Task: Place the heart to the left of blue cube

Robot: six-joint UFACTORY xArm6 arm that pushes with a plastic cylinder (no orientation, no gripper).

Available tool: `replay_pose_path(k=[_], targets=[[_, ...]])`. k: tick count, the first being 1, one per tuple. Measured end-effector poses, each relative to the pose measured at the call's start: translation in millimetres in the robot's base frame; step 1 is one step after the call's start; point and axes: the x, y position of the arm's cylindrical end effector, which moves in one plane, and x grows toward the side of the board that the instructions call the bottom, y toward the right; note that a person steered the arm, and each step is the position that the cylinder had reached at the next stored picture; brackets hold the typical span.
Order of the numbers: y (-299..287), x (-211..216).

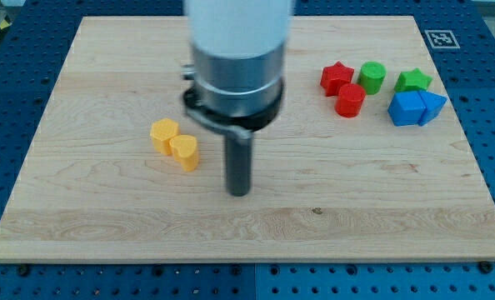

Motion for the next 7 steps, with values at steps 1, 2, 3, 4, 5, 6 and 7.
replay_pose_path(k=[1, 2, 3, 4, 5, 6, 7], targets=[[-53.0, 0.0], [-79.6, -12.9], [-74.1, -19.6], [-48.7, -41.4], [-21.8, -52.9], [-19.2, -59.3], [-28.4, -59.3]])
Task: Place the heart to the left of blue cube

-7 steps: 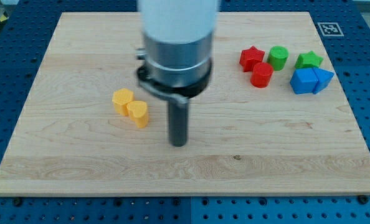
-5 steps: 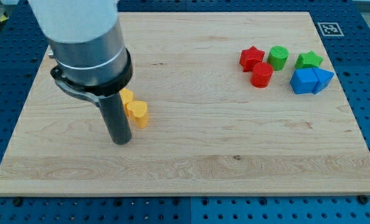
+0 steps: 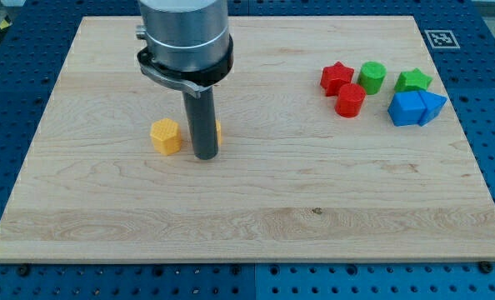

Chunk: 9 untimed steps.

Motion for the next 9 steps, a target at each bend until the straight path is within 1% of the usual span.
replay_pose_path(k=[1, 2, 4, 5, 6, 8, 9], targets=[[-9.0, -7.1], [-9.2, -24.3], [-9.2, -70.7], [-2.2, -77.4], [21.2, -78.5], [50.8, -123.1], [78.3, -125.7]])
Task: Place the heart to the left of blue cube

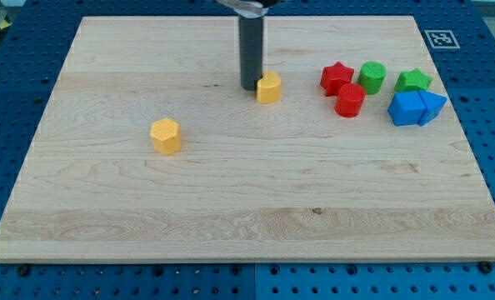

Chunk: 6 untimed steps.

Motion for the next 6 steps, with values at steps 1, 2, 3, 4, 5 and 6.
replay_pose_path(k=[1, 2, 3, 4, 5, 6], targets=[[24.5, 10.8], [47.3, 28.0], [65.5, 44.9], [79.2, 54.3], [79.8, 70.2], [85.6, 86.5]])
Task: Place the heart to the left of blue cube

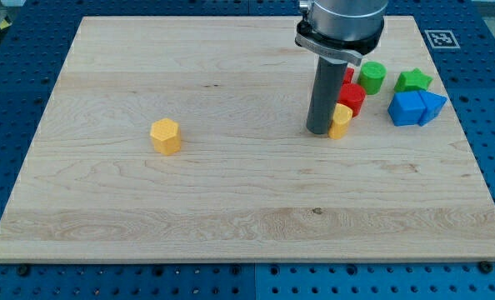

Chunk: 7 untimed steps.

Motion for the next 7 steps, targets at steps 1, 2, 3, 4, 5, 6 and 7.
replay_pose_path(k=[1, 2, 3, 4, 5, 6, 7], targets=[[23.6, 0.0], [45.4, 7.2], [58.1, 14.4], [71.4, 14.8], [87.0, 21.7], [94.0, 23.8], [94.0, 21.4]])
